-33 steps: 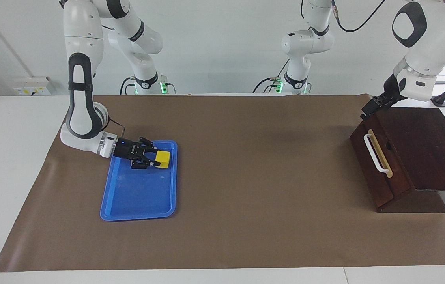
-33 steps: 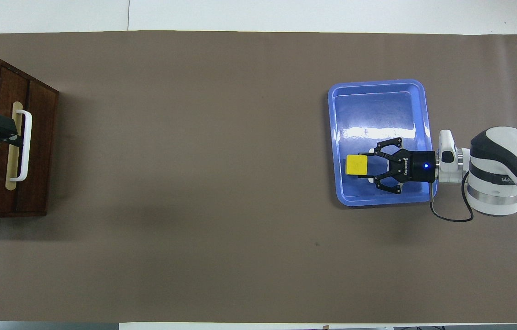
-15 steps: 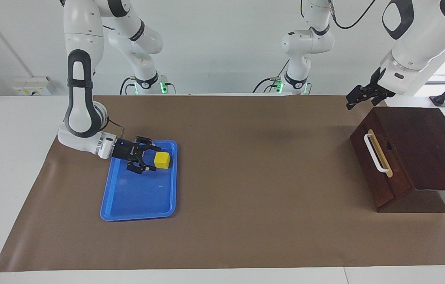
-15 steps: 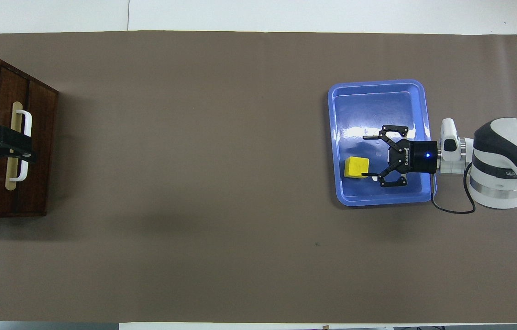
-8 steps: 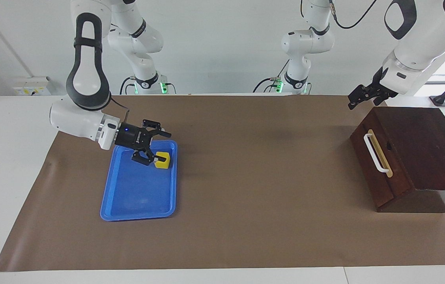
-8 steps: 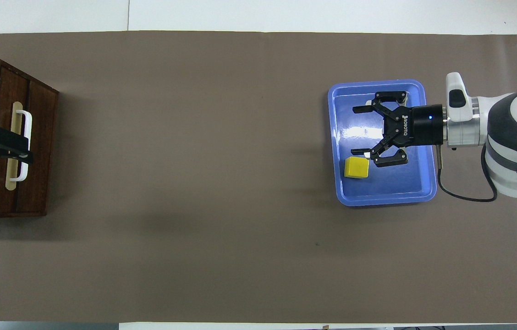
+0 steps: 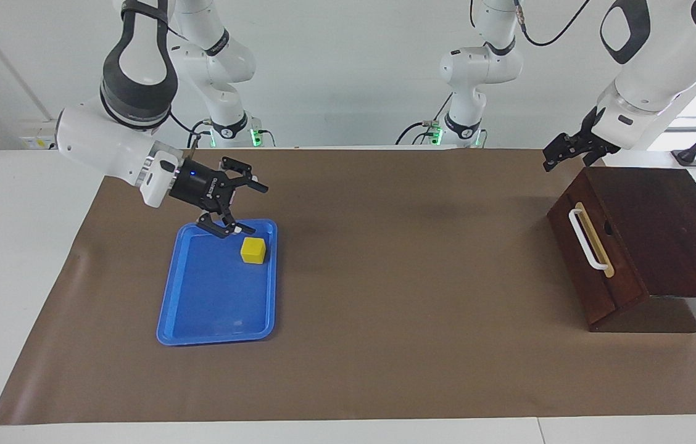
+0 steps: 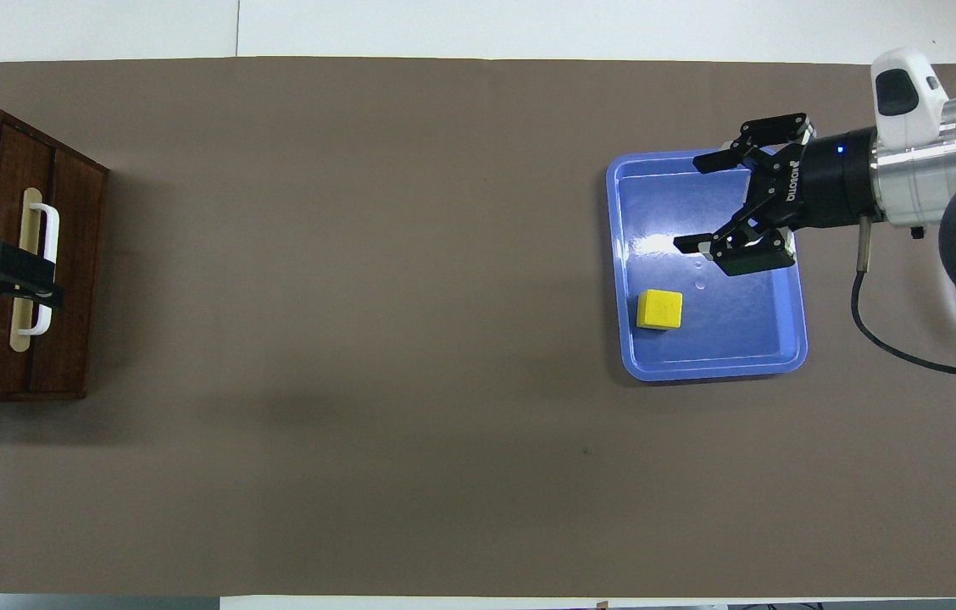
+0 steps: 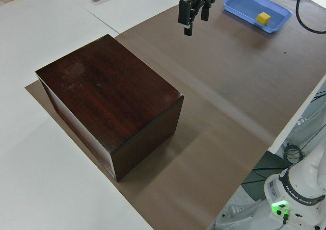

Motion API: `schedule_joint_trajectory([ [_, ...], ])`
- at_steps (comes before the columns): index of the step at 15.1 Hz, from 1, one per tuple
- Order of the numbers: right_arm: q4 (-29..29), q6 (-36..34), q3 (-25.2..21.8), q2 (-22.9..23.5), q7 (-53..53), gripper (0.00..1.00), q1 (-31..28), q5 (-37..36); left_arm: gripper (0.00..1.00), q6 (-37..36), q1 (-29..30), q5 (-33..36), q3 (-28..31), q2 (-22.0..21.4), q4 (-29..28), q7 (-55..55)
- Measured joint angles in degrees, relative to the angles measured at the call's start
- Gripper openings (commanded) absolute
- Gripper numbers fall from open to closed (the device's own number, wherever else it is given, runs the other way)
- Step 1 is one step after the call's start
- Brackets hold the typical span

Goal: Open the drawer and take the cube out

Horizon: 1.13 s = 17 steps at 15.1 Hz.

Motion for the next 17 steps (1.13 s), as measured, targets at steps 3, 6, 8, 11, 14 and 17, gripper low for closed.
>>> schedule_joint_trajectory([
  [3,1.71,-0.13,-0.05,-2.93,11.81,1.00,0.44,-10.36,1.00,0.17,-0.10,0.00,-0.33,0.05,-0.05,0.15],
  [6,1.88,-0.14,-0.99,-4.28,17.54,1.00,-0.16,-16.77,1.00,0.17,-0.83,0.00,-0.78,0.08,-0.07,0.21],
  [8,2.01,-0.31,-1.25,-4.34,20.93,1.00,-1.91,-23.10,1.00,0.20,-1.03,0.00,-0.83,0.08,-0.07,0.21],
  [11,2.44,-6.01,-1.40,-4.92,32.31,1.00,-4.43,-30.84,1.00,0.22,-1.05,0.00,-0.81,0.08,-0.07,0.26],
  [14,2.78,-13.33,-1.47,-6.75,45.04,1.00,-5.05,-34.81,1.00,0.22,-1.05,0.00,-0.80,0.08,-0.23,0.26],
  [17,3.16,-19.69,-1.48,-9.06,55.09,1.00,-5.05,-36.68,1.00,0.22,-1.05,0.00,-0.80,0.08,-0.25,0.26],
])
